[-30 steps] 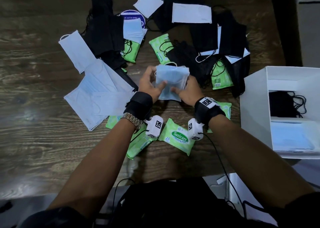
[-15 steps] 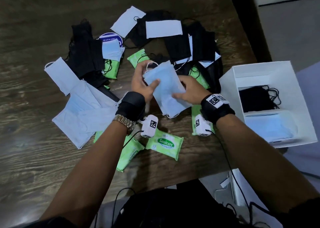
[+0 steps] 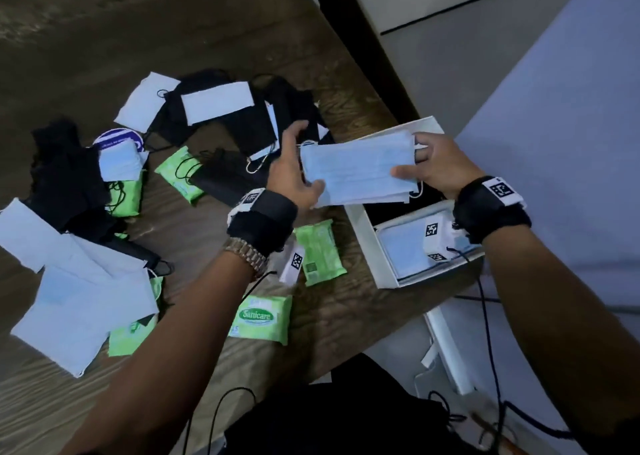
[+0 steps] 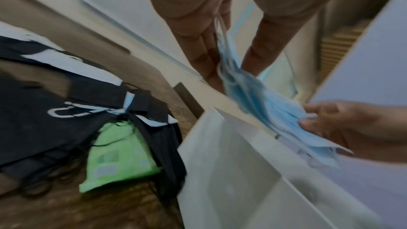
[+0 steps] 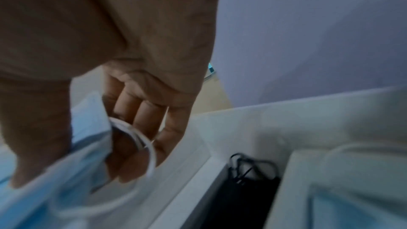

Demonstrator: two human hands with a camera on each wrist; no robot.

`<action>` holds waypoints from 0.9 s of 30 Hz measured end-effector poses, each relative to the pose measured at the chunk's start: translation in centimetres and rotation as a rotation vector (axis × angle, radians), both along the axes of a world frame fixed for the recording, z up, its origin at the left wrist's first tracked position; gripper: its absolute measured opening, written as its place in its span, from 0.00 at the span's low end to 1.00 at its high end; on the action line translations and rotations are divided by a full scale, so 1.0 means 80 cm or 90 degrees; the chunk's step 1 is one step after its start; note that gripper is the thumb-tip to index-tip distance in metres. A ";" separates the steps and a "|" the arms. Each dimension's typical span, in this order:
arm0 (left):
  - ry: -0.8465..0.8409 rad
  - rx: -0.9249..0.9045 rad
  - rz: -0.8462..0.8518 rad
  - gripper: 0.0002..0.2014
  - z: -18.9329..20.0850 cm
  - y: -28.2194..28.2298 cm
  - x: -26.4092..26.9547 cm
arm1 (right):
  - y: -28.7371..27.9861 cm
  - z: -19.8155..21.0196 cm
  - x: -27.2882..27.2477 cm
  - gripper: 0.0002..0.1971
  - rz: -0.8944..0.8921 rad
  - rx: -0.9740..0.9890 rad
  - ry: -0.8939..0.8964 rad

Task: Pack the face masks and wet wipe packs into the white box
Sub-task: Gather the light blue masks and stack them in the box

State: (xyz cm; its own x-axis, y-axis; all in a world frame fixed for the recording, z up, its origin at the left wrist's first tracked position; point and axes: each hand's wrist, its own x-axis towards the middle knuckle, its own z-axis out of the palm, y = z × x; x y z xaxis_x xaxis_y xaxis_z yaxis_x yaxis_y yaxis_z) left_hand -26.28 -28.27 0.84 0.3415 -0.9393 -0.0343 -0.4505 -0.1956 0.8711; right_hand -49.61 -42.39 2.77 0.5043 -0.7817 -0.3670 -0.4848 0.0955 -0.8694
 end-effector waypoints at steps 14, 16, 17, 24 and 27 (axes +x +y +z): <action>-0.326 0.303 -0.364 0.32 -0.039 -0.065 -0.181 | -0.017 -0.034 -0.120 0.40 0.142 -0.107 0.480; -0.343 0.328 -0.389 0.28 -0.043 -0.066 -0.191 | -0.012 -0.032 -0.119 0.40 0.166 -0.094 0.507; -0.357 0.342 -0.404 0.25 -0.045 -0.065 -0.195 | -0.009 -0.032 -0.119 0.41 0.187 -0.088 0.531; -0.450 0.306 -0.414 0.28 -0.053 -0.056 -0.205 | -0.007 -0.023 -0.119 0.27 0.263 -0.074 0.602; -0.512 0.259 -0.442 0.33 -0.055 -0.053 -0.210 | -0.006 -0.026 -0.118 0.14 0.255 -0.124 0.603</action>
State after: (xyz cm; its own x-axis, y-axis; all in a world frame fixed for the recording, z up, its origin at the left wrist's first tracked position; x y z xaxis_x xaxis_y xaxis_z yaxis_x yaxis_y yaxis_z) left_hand -43.08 -32.51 -3.58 -0.1878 -0.9034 -0.3855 -0.9713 0.1125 0.2096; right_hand -59.02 -42.91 0.71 0.3123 -0.7087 -0.6326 -0.9405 -0.3244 -0.1009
